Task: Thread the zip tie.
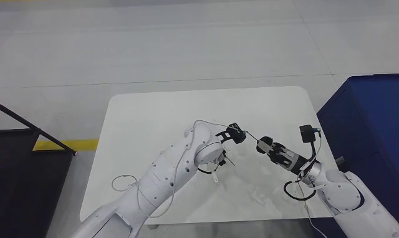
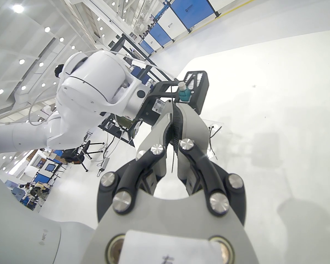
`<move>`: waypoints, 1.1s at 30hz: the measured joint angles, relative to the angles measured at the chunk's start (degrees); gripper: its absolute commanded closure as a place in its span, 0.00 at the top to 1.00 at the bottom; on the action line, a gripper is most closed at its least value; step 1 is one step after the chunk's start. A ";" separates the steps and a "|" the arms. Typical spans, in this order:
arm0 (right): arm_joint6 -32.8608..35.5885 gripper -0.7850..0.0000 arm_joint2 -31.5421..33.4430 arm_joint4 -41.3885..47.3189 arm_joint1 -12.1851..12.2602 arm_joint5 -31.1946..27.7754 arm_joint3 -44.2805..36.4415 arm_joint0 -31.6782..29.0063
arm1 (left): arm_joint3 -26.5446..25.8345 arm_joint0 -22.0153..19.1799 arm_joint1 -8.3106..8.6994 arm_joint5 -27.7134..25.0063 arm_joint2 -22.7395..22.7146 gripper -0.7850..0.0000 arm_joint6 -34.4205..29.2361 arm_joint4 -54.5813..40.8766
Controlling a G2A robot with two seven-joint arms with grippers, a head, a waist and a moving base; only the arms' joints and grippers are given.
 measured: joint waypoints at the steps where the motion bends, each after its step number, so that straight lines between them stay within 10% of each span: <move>1: 0.00 0.00 0.00 0.00 0.00 0.00 0.00 0.00 | -1.56 0.66 0.33 0.04 -0.42 0.00 -0.66 0.54; 10: 0.00 0.00 0.00 0.00 0.00 0.00 0.00 0.00 | -15.93 6.73 2.89 0.71 -4.51 0.00 -1.42 6.43; 33: -2.84 0.00 1.96 -7.43 -0.09 0.95 -1.29 -0.32 | -23.75 13.14 4.89 -2.80 -11.14 0.00 6.77 0.75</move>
